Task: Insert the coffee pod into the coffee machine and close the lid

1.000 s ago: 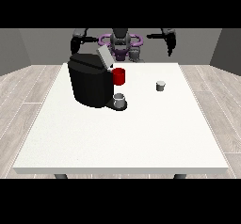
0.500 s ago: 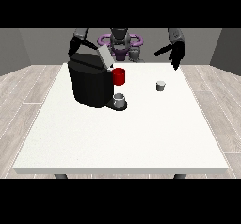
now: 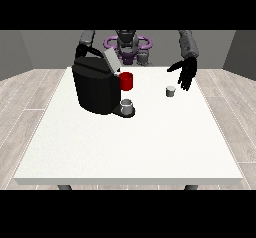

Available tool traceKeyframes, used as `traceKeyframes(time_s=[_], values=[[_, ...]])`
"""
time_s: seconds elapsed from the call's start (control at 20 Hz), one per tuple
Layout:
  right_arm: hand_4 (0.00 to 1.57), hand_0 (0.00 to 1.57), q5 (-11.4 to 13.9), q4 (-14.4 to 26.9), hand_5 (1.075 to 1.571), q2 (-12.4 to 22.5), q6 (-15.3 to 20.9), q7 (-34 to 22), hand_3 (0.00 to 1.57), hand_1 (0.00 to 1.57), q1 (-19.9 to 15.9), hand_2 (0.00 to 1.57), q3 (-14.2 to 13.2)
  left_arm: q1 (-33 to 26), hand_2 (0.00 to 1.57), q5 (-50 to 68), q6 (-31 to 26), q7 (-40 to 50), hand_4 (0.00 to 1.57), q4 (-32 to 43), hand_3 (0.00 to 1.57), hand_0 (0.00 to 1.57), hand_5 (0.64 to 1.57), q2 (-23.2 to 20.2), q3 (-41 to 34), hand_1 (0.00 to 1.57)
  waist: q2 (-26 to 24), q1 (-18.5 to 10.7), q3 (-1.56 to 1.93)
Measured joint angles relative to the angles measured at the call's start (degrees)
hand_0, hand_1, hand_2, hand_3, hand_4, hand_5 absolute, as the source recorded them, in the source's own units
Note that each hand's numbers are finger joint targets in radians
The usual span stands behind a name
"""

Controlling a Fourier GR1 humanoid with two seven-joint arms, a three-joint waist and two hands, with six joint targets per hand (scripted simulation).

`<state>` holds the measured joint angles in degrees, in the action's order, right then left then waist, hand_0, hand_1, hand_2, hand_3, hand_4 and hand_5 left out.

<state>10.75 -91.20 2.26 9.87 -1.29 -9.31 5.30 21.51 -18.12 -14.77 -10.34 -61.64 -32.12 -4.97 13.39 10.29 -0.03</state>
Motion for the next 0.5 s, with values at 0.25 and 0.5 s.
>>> traceKeyframes(time_s=[0.25,0.5], values=[[0.00,0.00,-0.37,2.26,1.571,-0.95,1.01,-0.06,0.00,0.00,-2.24,0.00,-0.05,4.13,0.42,-4.21,1.57,-2.19,0.00,5.60,0.00,0.00,1.571,-0.61,0.80,0.00,2.86,-0.24,0.00],[0.00,0.00,-0.76,4.25,1.571,-1.24,0.54,-1.24,0.00,0.00,-3.98,0.00,-0.56,7.00,0.95,-9.05,7.15,-3.81,0.08,10.01,0.69,0.94,1.571,1.98,2.12,0.94,2.99,-0.47,0.01]])
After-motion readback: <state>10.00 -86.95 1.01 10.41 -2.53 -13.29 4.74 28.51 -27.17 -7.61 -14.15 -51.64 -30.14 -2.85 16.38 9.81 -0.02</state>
